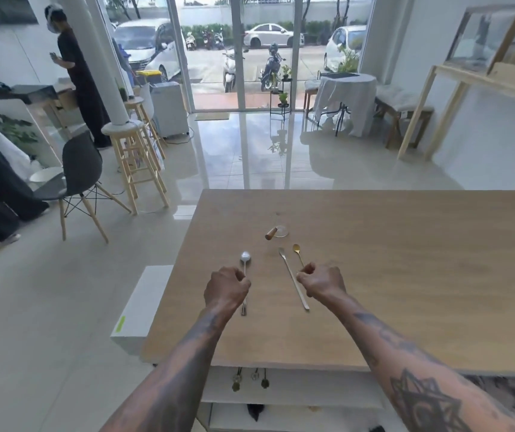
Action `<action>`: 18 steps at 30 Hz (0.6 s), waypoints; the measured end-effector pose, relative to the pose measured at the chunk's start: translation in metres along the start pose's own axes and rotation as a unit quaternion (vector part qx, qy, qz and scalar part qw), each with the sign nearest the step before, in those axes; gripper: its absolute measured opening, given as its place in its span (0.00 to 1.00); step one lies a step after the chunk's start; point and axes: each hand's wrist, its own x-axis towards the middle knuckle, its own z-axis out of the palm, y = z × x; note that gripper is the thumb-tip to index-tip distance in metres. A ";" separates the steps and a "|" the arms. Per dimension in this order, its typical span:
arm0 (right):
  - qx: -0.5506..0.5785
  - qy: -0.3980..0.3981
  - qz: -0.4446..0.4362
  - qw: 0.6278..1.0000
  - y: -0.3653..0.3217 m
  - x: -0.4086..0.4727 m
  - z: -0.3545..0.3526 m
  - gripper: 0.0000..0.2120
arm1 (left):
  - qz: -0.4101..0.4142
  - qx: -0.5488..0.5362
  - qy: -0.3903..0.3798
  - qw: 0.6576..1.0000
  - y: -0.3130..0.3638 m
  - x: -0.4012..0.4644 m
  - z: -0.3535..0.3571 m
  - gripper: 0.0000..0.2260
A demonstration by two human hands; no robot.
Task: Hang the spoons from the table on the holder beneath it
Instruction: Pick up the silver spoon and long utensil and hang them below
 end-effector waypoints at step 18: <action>-0.214 0.000 0.089 0.973 -0.018 0.090 0.066 0.13 | -0.040 0.043 -0.071 0.996 -0.002 0.094 0.044 0.10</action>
